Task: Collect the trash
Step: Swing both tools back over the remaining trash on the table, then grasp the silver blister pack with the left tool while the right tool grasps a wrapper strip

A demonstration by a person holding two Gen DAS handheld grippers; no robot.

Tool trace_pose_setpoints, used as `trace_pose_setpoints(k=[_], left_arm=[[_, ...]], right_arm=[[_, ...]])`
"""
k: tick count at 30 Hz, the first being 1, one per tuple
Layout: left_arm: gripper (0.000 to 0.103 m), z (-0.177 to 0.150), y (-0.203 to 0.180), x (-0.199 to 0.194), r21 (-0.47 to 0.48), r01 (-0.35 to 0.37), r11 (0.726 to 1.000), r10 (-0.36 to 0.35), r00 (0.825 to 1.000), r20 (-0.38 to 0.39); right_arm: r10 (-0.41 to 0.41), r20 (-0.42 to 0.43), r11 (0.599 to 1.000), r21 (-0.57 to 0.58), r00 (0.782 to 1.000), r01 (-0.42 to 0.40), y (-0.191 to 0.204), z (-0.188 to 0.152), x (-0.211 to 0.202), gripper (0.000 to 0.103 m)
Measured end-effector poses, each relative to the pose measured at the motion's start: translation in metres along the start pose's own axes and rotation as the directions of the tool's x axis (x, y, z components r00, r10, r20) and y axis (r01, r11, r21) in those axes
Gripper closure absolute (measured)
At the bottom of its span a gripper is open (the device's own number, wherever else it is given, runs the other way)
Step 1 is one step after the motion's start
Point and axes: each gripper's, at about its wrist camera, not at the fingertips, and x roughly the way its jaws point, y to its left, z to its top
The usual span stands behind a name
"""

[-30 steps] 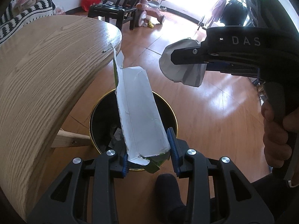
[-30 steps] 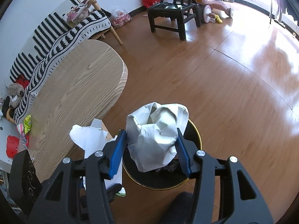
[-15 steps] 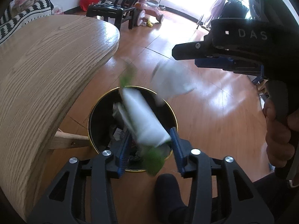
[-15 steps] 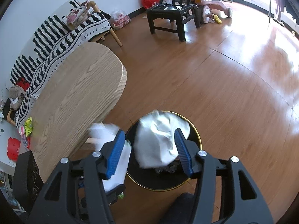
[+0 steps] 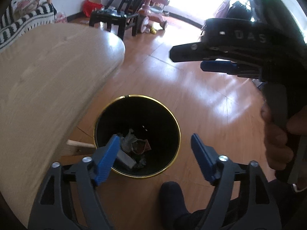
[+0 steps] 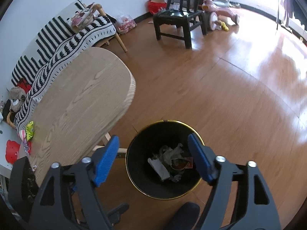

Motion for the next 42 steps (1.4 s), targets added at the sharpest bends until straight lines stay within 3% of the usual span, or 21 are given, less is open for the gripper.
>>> trace_pose_setpoints(k=[4, 10, 16, 21, 25, 26, 29, 33, 34, 37, 42], left_arm=[[0.015, -0.004, 0.013, -0.033, -0.006, -0.038, 0.999, 0.038, 0.998, 0.058], [0.011, -0.016, 0.053, -0.084, -0.073, -0.107, 0.992, 0.115, 0.987, 0.109], [0.010, -0.042, 0.113, -0.144, -0.186, -0.222, 0.957, 0.250, 0.958, 0.139], [0.010, -0.071, 0.175, -0.200, -0.324, -0.317, 0.891, 0.378, 0.914, 0.146], [0.010, -0.104, 0.231, -0.241, -0.465, -0.370, 0.804, 0.471, 0.874, 0.119], [0.010, -0.115, 0.251, -0.251, -0.519, -0.376, 0.768, 0.493, 0.864, 0.103], [0.010, -0.137, 0.291, -0.270, -0.625, -0.368, 0.688, 0.521, 0.851, 0.072], [0.010, -0.158, 0.338, -0.273, -0.732, -0.330, 0.595, 0.523, 0.851, 0.042], [0.010, -0.161, 0.347, -0.270, -0.747, -0.318, 0.583, 0.516, 0.856, 0.038], [0.010, -0.160, 0.361, -0.264, -0.750, -0.314, 0.582, 0.510, 0.860, 0.035], [0.010, -0.154, 0.374, -0.253, -0.784, -0.237, 0.573, 0.465, 0.882, 0.074]], right_arm=[[0.016, 0.021, 0.999, -0.046, 1.000, -0.015, 0.028, 0.006, -0.003, 0.022], [0.081, 0.024, 0.987, -0.143, 0.996, -0.076, 0.098, 0.010, 0.000, 0.017], [0.158, 0.014, 0.962, -0.226, 0.987, -0.151, 0.179, 0.011, 0.008, 0.016], [0.224, -0.025, 0.926, -0.305, 0.974, -0.221, 0.253, 0.000, 0.020, 0.015], [0.261, -0.069, 0.892, -0.363, 0.963, -0.268, 0.306, -0.013, 0.032, 0.015], [0.267, -0.078, 0.884, -0.377, 0.960, -0.277, 0.317, -0.017, 0.035, 0.015], [0.277, -0.112, 0.851, -0.432, 0.954, -0.297, 0.350, -0.032, 0.044, 0.015], [0.259, -0.166, 0.796, -0.521, 0.952, -0.307, 0.389, -0.058, 0.062, 0.015], [0.255, -0.177, 0.788, -0.532, 0.950, -0.311, 0.395, -0.063, 0.066, 0.015], [0.245, -0.223, 0.753, -0.569, 0.943, -0.331, 0.413, -0.078, 0.079, 0.015], [0.234, -0.274, 0.669, -0.650, 0.933, -0.359, 0.437, -0.107, 0.090, 0.015]])
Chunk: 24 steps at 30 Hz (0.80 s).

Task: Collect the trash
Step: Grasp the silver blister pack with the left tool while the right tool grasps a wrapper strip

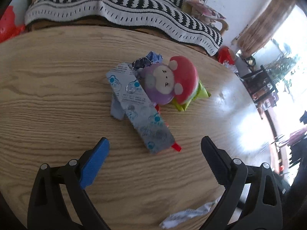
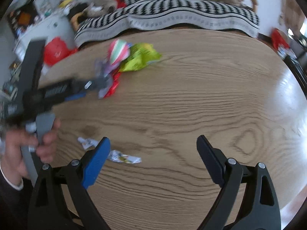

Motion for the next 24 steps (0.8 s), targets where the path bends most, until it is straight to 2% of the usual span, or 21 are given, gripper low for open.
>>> trace_pose_setpoints(k=[5, 6, 7, 8, 10, 12, 14, 17, 19, 21, 22, 24], left_arm=[[0.010, 0.006, -0.008, 0.009, 0.021, -0.021, 1.000, 0.021, 0.999, 0.034], [0.014, 0.008, -0.010, 0.011, 0.030, -0.025, 0.999, 0.024, 0.999, 0.037], [0.028, 0.008, -0.012, 0.012, 0.044, -0.029, 0.999, 0.027, 0.999, 0.040], [0.032, 0.006, -0.014, 0.012, 0.057, -0.031, 0.998, 0.029, 0.999, 0.036], [0.059, 0.006, -0.014, 0.013, 0.065, -0.014, 0.998, 0.013, 1.000, 0.021], [0.061, 0.006, -0.009, 0.012, 0.040, 0.026, 0.999, -0.026, 1.000, -0.002], [0.062, 0.005, -0.005, 0.009, 0.030, 0.023, 0.999, -0.023, 1.000, 0.001], [0.063, 0.004, 0.000, -0.002, 0.037, -0.005, 0.999, 0.004, 1.000, 0.011], [0.063, 0.003, 0.003, -0.009, 0.039, -0.032, 0.999, 0.031, 0.999, 0.012], [0.064, 0.002, 0.005, -0.016, 0.051, -0.082, 0.995, 0.082, 0.997, 0.009], [0.064, 0.002, 0.007, -0.020, 0.050, -0.092, 0.995, 0.091, 0.996, 0.009], [0.065, 0.002, 0.009, -0.031, 0.055, -0.117, 0.992, 0.116, 0.993, 0.024]], right_arm=[[0.009, -0.037, 0.991, -0.133, 0.999, -0.014, 0.033, -0.007, 0.021, 0.015], [0.008, -0.040, 0.987, -0.163, 0.999, -0.014, 0.039, -0.009, 0.024, 0.015], [0.006, -0.040, 0.983, -0.184, 0.999, -0.013, 0.044, -0.010, 0.026, 0.015], [0.002, -0.044, 0.977, -0.213, 0.999, -0.011, 0.049, -0.012, 0.029, 0.015], [-0.011, -0.042, 0.963, -0.269, 0.999, -0.001, 0.060, -0.016, 0.035, 0.015], [-0.022, -0.043, 0.951, -0.308, 0.999, 0.007, 0.064, -0.021, 0.038, 0.017], [-0.014, -0.048, 0.943, -0.333, 0.999, -0.003, 0.068, -0.023, 0.042, 0.023], [0.013, -0.049, 0.944, -0.329, 0.999, -0.028, 0.071, -0.022, 0.042, 0.045], [0.026, -0.049, 0.941, -0.336, 0.998, -0.041, 0.075, -0.023, 0.041, 0.075], [0.049, -0.062, 0.943, -0.327, 0.997, -0.067, 0.076, -0.024, 0.040, 0.089], [0.062, -0.069, 0.945, -0.317, 0.996, -0.081, 0.078, -0.023, 0.039, 0.092], [0.077, -0.061, 0.949, -0.301, 0.995, -0.092, 0.078, -0.022, 0.036, 0.092]])
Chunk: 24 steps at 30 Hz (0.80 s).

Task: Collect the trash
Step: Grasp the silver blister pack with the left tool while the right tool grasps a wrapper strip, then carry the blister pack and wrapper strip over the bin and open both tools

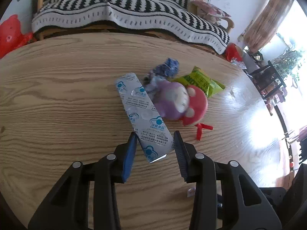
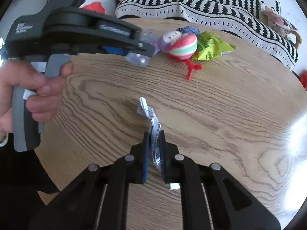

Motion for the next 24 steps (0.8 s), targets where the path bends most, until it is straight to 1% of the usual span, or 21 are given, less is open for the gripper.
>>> trace_pose_setpoints(k=[1, 3, 8, 13, 16, 20, 24], left_arm=[[0.065, 0.000, -0.002, -0.008, 0.031, -0.036, 0.999, 0.036, 0.999, 0.021], [0.065, -0.001, -0.003, -0.017, 0.066, -0.065, 0.996, 0.062, 0.997, 0.045], [0.065, -0.004, -0.006, -0.035, 0.100, -0.063, 0.993, 0.057, 0.996, 0.070], [0.065, -0.008, -0.017, -0.038, 0.140, -0.075, 0.987, 0.065, 0.995, 0.076], [0.065, -0.008, -0.028, -0.037, 0.157, -0.060, 0.986, 0.049, 0.996, 0.073], [0.065, -0.010, -0.043, -0.040, 0.192, -0.059, 0.980, 0.043, 0.996, 0.084], [0.065, -0.014, -0.056, -0.043, 0.205, -0.036, 0.978, 0.019, 0.996, 0.083]], right_arm=[[0.005, 0.006, 1.000, 0.007, 1.000, -0.005, 0.000, 0.001, -0.002, 0.092], [0.022, 0.025, 0.999, 0.029, 0.999, -0.023, -0.002, 0.002, -0.008, 0.092], [0.040, 0.069, 0.995, 0.092, 0.997, -0.046, -0.015, 0.009, -0.024, 0.092], [0.019, 0.090, 0.990, 0.136, 0.996, -0.031, -0.026, 0.007, -0.038, 0.092], [0.006, 0.101, 0.987, 0.161, 0.995, -0.022, -0.031, 0.003, -0.046, 0.092], [-0.013, 0.112, 0.983, 0.181, 0.994, -0.008, -0.042, -0.001, -0.055, 0.092], [-0.033, 0.121, 0.978, 0.207, 0.992, 0.007, -0.051, -0.006, -0.064, 0.092]])
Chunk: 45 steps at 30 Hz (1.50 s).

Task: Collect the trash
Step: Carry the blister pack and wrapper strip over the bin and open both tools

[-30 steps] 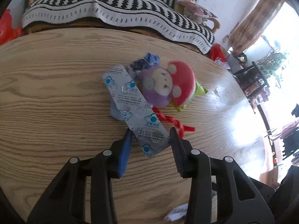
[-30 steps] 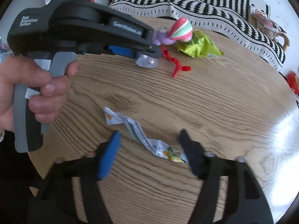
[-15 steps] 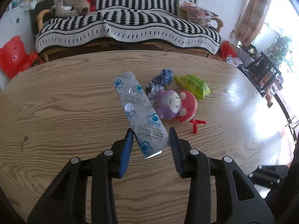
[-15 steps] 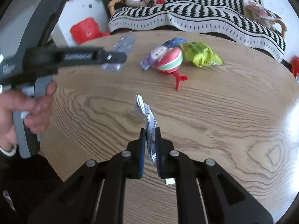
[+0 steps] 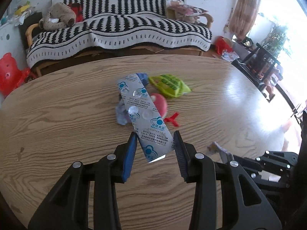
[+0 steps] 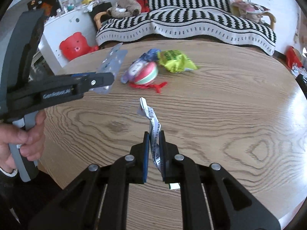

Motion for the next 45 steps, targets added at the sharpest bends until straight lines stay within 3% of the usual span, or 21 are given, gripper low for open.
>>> trace_pose_setpoints(k=[8, 16, 24, 32, 38, 45], left_arm=[[0.065, -0.001, -0.043, -0.005, 0.066, 0.058, 0.996, -0.058, 0.998, 0.006], [0.065, -0.019, -0.129, 0.003, 0.194, 0.166, 0.967, -0.162, 0.986, -0.034], [0.065, -0.049, -0.220, 0.008, 0.326, 0.301, 0.896, -0.286, 0.954, -0.094], [0.070, -0.080, -0.300, 0.012, 0.397, 0.453, 0.798, -0.419, 0.891, -0.174], [0.071, -0.112, -0.357, 0.032, 0.465, 0.498, 0.732, -0.432, 0.867, -0.249], [0.072, -0.124, -0.387, 0.044, 0.473, 0.528, 0.705, -0.444, 0.849, -0.286]], right_arm=[[-0.056, 0.046, 0.994, 0.099, 0.997, 0.051, -0.040, -0.003, -0.031, 0.092], [-0.180, 0.070, 0.958, 0.239, 0.981, 0.158, -0.102, -0.025, -0.078, 0.092], [-0.296, 0.078, 0.889, 0.387, 0.952, 0.245, -0.169, -0.066, -0.136, 0.092], [-0.402, 0.015, 0.771, 0.545, 0.916, 0.330, -0.235, -0.131, -0.187, 0.092], [-0.437, -0.026, 0.695, 0.625, 0.899, 0.356, -0.270, -0.187, -0.219, 0.092], [-0.441, -0.052, 0.650, 0.669, 0.896, 0.359, -0.294, -0.228, -0.237, 0.092]])
